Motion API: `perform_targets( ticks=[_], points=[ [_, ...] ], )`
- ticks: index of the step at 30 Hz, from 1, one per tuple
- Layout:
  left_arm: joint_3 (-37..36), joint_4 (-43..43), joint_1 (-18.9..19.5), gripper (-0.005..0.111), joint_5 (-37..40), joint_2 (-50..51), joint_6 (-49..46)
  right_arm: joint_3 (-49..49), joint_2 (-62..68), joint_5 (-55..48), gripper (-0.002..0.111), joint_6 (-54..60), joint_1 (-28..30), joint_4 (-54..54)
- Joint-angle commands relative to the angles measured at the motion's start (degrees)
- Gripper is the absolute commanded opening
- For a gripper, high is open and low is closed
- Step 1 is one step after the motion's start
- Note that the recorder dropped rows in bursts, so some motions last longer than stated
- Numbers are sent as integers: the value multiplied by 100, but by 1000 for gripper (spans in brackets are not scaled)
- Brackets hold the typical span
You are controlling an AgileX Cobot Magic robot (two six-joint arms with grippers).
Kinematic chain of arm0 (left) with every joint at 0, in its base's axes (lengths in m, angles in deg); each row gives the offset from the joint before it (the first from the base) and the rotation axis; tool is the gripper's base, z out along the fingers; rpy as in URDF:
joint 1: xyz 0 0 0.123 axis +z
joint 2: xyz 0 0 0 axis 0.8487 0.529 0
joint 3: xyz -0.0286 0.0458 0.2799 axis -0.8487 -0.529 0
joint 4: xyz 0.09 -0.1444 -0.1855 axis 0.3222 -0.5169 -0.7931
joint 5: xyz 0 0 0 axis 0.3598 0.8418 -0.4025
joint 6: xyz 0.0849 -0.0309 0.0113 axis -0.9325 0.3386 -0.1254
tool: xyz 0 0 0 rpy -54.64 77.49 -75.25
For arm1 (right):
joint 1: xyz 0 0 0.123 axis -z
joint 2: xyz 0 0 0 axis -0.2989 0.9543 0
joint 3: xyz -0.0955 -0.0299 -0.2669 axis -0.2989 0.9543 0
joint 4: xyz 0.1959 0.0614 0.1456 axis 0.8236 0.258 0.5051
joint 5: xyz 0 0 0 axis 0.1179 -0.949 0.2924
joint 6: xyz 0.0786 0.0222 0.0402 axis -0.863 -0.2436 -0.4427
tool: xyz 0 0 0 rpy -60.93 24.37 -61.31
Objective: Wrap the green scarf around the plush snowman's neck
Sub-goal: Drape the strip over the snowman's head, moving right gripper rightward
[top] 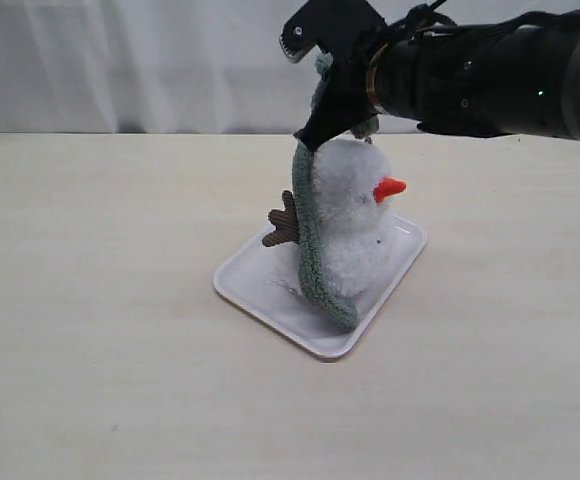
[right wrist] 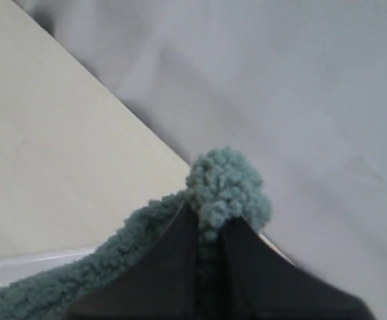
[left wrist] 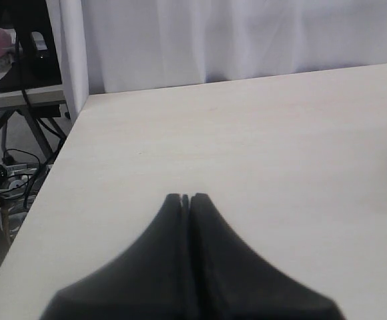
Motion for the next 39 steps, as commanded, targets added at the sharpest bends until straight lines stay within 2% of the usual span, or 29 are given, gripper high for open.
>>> perform_targets(
  ticks=[1, 8, 19, 28, 37, 39],
  points=[
    [-19, -23, 6, 0, -60, -16, 3, -20, 264, -498, 4, -45, 80, 344],
    [-19, -23, 6, 0, -60, -16, 3, -20, 355, -1596, 4, 1382, 80, 1424],
    [-19, -23, 6, 0, -60, -16, 3, -20, 355, -1982, 4, 3479, 162, 3768],
    [-19, -23, 6, 0, -60, -16, 3, -20, 344, -2400, 4, 4263, 356, 4581],
    [-19, -23, 6, 0, -60, -16, 3, -20, 243, -2382, 4, 4274, 445, 4607],
    [-19, -23, 6, 0, -60, -16, 3, -20, 243, -2436, 9, 4274, 555, 4795]
  ],
)
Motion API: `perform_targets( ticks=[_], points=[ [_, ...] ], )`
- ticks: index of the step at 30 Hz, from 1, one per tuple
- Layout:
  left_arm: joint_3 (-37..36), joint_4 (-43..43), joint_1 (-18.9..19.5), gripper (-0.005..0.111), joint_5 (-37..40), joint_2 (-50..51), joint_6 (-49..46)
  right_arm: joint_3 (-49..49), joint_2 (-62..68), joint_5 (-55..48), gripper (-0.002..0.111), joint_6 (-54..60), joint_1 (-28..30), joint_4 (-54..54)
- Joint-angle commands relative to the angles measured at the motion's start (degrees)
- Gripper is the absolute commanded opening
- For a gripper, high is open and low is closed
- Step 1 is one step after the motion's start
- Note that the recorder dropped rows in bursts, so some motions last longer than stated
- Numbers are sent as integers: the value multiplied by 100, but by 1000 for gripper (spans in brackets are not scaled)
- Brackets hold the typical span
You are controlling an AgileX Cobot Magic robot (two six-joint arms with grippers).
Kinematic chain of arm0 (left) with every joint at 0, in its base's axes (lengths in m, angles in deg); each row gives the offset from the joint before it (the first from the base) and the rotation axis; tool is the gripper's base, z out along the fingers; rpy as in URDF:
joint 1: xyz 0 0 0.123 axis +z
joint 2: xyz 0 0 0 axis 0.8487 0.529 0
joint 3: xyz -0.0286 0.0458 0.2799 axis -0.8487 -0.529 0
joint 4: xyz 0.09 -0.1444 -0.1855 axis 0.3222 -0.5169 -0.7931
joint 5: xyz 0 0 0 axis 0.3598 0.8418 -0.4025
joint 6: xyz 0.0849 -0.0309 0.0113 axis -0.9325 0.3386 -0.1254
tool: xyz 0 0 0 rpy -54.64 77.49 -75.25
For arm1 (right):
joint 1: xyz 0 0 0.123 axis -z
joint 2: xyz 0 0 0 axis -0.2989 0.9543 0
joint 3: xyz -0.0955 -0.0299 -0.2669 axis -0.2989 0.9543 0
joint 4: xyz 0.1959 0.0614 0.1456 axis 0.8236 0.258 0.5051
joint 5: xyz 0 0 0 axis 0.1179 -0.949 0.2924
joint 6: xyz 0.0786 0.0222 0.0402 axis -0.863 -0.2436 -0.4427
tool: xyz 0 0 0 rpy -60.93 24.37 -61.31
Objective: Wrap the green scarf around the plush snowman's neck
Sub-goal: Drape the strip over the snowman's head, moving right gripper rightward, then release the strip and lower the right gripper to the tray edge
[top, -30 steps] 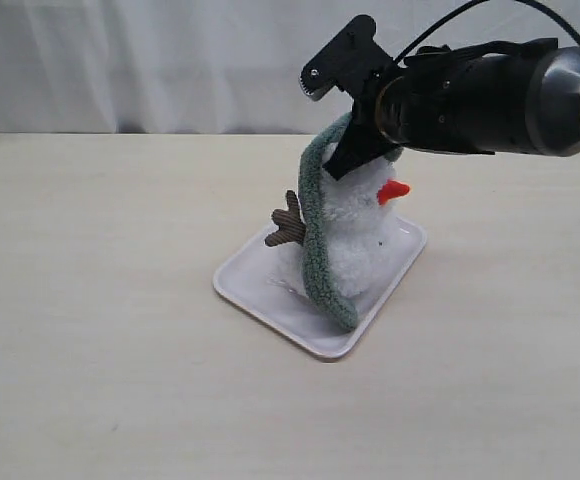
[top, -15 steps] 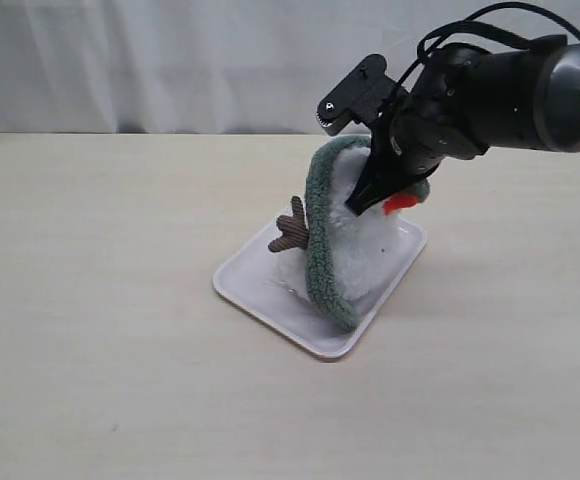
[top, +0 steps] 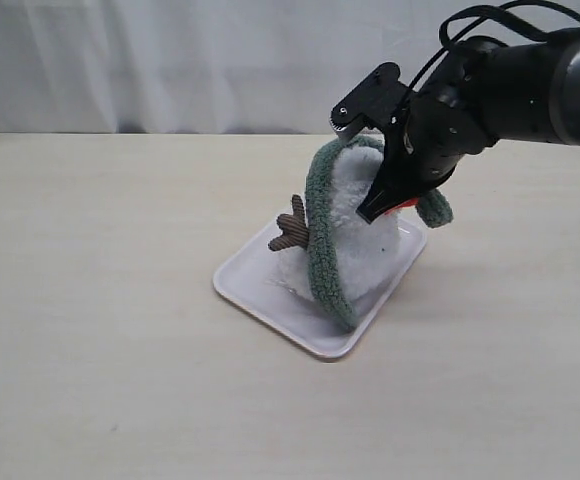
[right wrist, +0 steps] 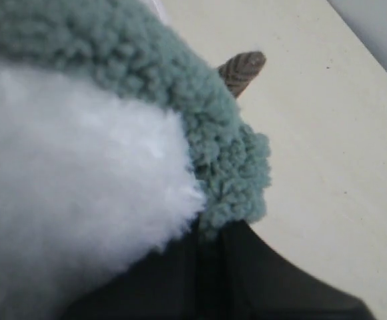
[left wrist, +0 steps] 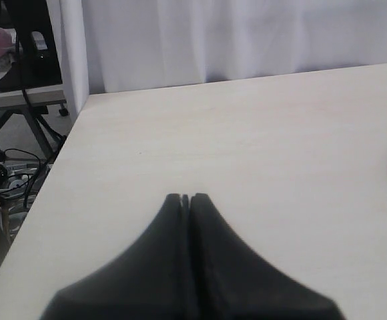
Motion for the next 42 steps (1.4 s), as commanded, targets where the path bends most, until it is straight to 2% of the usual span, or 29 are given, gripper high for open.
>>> perform_targets(
  ticks=[1, 6, 9, 16, 19, 22, 25, 33, 35, 36, 38, 42],
  points=[
    [-19, -23, 6, 0, -60, -16, 3, -20, -65, -129, 14, 122, 260, 376],
    [-19, -23, 6, 0, -60, -16, 3, -20, -87, -279, 47, 790, 403, 988],
    [-19, -23, 6, 0, -60, -16, 3, -20, -140, -221, 56, 817, 376, 1060],
    [-19, -23, 6, 0, -60, -16, 3, -20, -409, -438, 56, 935, 376, 1076],
    [-19, -23, 6, 0, -60, -16, 3, -20, -595, -439, 56, 1214, 376, 1427],
    [-19, -23, 6, 0, -60, -16, 3, -20, -946, -381, 56, 2379, 376, 2784],
    [-19, -23, 6, 0, -60, -16, 3, -20, -1074, -538, 56, 3166, 376, 3652],
    [-19, -23, 6, 0, -60, -16, 3, 37, -1096, -1619, 55, 3149, 392, 3620],
    [-19, -23, 6, 0, -60, -16, 3, 283, -1208, -1546, 51, 3149, 392, 3725],
    [-19, -23, 6, 0, -60, -16, 3, 647, -1387, -1335, 44, 3233, 392, 3970],
    [-19, -23, 6, 0, -60, -16, 3, 1049, -1586, -1126, 39, 3348, 376, 4313],
    [-19, -23, 6, 0, -60, -16, 3, 2226, -1926, -567, 28, 3984, 376, 5734]
  ],
)
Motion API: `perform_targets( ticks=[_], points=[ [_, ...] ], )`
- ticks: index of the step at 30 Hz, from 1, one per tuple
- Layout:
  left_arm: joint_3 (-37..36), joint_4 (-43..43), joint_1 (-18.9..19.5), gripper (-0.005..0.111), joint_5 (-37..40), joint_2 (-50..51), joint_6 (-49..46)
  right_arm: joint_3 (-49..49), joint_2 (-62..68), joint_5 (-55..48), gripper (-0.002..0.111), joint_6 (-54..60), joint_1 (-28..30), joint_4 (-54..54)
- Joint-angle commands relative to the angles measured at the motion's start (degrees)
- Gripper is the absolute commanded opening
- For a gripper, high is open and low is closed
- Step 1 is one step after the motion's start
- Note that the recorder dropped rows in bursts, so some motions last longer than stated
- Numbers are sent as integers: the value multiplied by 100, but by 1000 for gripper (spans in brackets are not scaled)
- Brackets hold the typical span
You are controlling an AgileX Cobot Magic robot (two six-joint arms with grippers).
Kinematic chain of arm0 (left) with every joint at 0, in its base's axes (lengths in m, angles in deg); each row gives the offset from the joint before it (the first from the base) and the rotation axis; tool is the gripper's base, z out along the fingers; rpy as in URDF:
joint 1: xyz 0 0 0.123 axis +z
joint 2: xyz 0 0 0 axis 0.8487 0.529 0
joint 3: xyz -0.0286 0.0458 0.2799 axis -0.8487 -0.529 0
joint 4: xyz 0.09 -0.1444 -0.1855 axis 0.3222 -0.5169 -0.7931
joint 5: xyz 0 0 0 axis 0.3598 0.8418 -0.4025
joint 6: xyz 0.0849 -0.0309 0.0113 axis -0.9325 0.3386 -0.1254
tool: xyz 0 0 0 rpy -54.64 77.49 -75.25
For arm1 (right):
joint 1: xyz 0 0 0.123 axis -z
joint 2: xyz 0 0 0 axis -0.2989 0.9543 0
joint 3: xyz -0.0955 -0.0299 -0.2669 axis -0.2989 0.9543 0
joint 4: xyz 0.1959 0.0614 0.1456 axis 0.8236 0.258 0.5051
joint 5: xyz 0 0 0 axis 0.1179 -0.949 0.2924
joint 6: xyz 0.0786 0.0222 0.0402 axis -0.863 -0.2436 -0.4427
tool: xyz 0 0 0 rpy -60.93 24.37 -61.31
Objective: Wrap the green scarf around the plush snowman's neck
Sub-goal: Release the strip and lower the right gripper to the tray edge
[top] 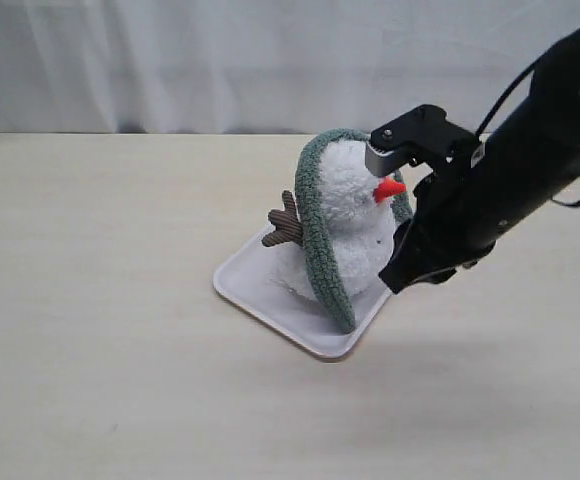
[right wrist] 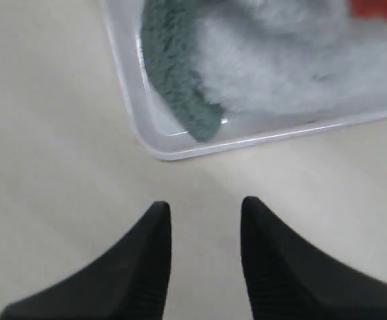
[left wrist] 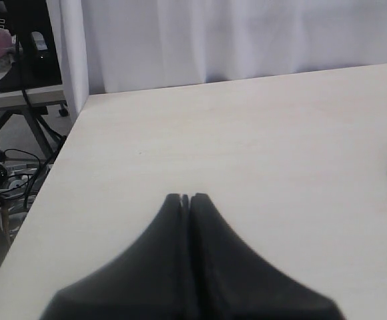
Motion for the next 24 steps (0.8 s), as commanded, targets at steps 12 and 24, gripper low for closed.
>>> perform_targets(
  ticks=[12, 24],
  points=[
    [-19, -23, 6, 0, -60, -16, 3, 1642, 1018, 2496, 4, 761, -938, 1128],
    [-19, -23, 6, 0, -60, -16, 3, 1524, 1956, 3664, 4, 629, -938, 1308]
  ],
)
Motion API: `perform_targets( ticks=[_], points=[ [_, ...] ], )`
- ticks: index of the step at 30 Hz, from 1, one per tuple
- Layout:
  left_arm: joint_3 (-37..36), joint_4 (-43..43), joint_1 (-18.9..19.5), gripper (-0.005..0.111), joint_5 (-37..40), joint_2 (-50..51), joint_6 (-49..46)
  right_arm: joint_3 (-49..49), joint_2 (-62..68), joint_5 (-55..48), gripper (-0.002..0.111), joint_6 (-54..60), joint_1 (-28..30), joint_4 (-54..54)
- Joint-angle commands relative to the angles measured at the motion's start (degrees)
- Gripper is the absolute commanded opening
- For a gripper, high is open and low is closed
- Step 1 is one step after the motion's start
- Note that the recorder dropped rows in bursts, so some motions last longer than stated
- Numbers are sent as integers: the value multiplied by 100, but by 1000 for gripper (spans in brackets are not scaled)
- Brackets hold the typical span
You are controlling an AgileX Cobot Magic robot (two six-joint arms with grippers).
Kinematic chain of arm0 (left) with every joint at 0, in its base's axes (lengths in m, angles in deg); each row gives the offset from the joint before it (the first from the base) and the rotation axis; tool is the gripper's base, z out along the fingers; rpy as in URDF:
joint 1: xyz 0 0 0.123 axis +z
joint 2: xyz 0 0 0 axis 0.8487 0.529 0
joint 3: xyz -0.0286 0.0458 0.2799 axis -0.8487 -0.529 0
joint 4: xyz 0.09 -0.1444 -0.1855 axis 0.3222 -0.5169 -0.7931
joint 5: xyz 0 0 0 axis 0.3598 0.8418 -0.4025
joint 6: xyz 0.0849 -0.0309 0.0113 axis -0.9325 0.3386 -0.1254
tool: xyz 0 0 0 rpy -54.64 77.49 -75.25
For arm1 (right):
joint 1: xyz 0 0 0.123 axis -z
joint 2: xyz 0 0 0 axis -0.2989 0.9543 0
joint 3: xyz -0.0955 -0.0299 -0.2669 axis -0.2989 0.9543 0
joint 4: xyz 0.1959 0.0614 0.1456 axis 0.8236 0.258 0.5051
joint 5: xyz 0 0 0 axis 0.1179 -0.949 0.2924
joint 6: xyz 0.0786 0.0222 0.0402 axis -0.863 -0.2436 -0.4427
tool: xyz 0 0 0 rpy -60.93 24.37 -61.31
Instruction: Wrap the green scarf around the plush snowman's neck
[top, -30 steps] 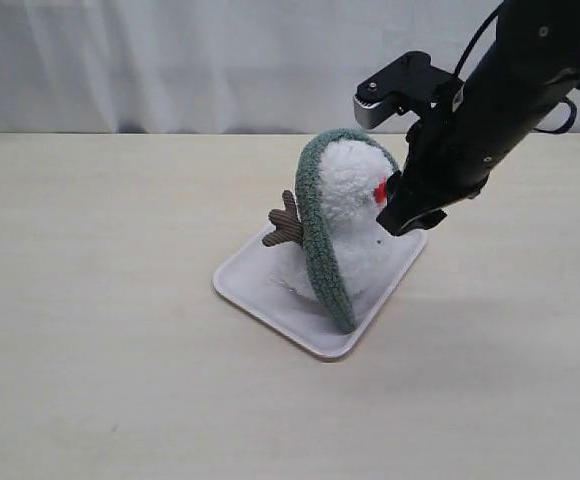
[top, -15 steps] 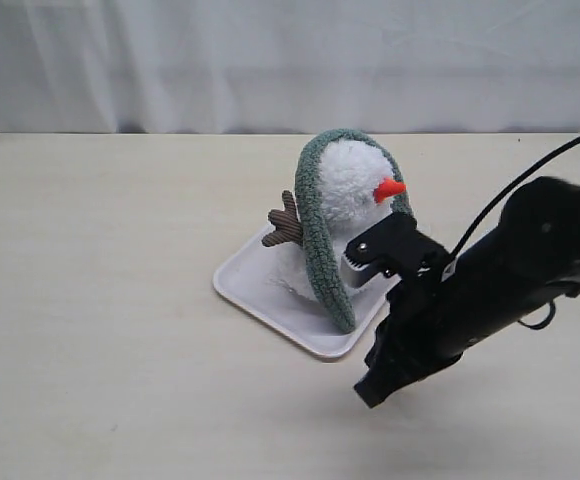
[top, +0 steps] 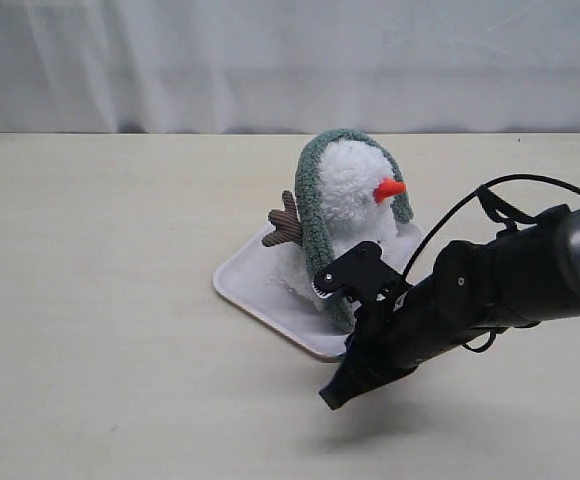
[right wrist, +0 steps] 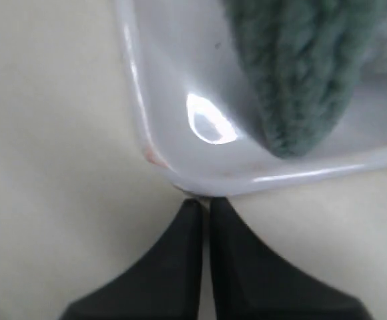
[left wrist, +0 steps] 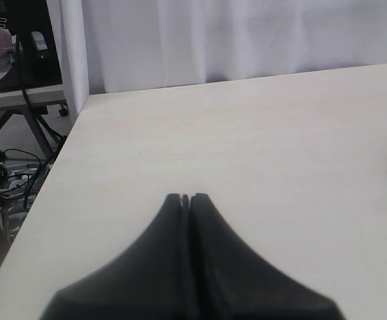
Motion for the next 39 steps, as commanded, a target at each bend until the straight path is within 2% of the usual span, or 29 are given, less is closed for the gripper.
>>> perform_targets(
  ticks=[1, 8, 17, 21, 25, 31, 34, 39],
  points=[
    [-19, -23, 6, 0, -60, -16, 3, -135, 446, 193, 4, -57, -3, 112],
    [-19, -23, 6, 0, -60, -16, 3, -695, 946, 28, 4, -32, -22, 318],
    [-19, -23, 6, 0, -60, -16, 3, -1433, 1109, 69, 4, 244, -463, 342],
    [-19, -23, 6, 0, -60, -16, 3, -1834, 1042, -654, 4, 244, -440, 293],
    [-19, -23, 6, 0, -60, -16, 3, -1864, 639, -1182, 4, -17, -440, -217],
    [-19, -23, 6, 0, -60, -16, 3, -1307, -249, -626, 4, -1690, 110, -1564],
    [-19, -23, 6, 0, -60, -16, 3, -773, -630, 68, 4, -1828, 570, -1491],
    [-19, -23, 6, 0, -60, -16, 3, 192, -827, 1830, 4, -1849, 1226, -1109]
  ],
)
